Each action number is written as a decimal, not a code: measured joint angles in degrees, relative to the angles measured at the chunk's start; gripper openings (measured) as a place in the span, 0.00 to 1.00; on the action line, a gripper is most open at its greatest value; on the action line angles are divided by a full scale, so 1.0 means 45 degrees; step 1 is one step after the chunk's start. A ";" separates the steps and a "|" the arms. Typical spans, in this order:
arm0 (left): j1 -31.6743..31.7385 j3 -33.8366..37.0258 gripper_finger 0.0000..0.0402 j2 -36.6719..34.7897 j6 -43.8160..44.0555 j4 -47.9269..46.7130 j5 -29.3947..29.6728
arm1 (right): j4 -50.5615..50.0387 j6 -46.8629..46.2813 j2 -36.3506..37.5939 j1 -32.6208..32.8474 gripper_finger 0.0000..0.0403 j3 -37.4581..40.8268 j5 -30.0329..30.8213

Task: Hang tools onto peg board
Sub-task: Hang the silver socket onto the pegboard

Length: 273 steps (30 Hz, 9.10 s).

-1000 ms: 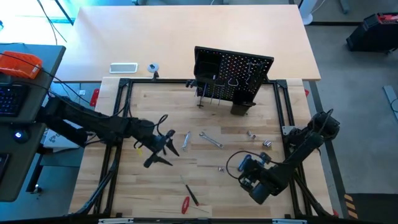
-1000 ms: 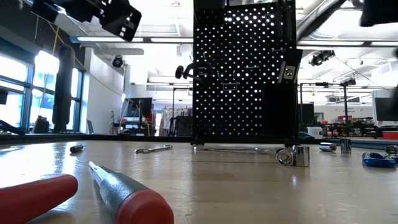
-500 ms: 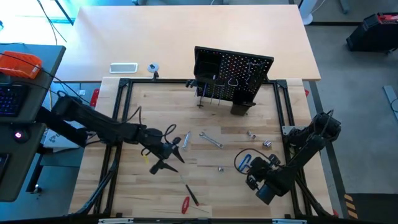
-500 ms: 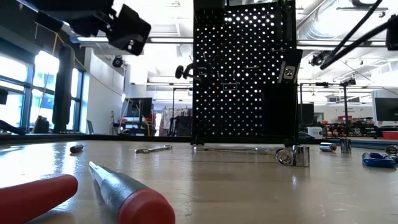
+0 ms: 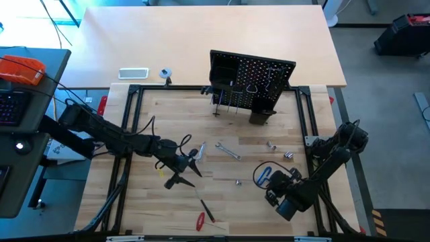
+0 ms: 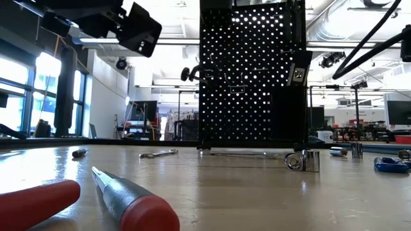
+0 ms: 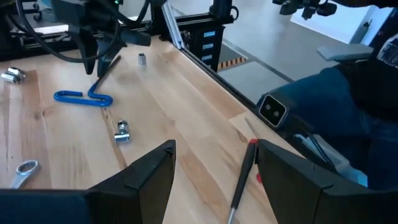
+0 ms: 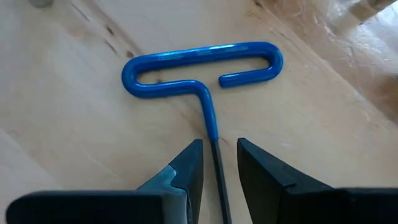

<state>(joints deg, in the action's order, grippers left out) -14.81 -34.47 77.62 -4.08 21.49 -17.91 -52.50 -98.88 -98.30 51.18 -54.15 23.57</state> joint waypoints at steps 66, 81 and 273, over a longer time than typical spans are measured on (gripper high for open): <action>-0.0590 -0.0003 0.54 0.0013 0.0763 0.0637 0.0107 | 0.1323 0.1081 -0.0011 0.0391 0.23 0.0763 0.0872; -0.0758 0.0007 0.54 0.1947 0.1126 0.2596 0.0157 | 0.1702 0.2057 -0.1062 -0.0189 0.03 0.0579 0.0528; 0.5066 -1.0086 0.18 -0.1015 -0.4794 -0.8590 0.5289 | 0.0527 0.2086 -0.3469 -0.0398 0.42 -0.3133 0.6107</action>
<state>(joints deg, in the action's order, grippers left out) 7.99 -79.85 73.06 -25.65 -17.17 5.89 -50.13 -89.49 -113.91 49.39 -68.25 51.05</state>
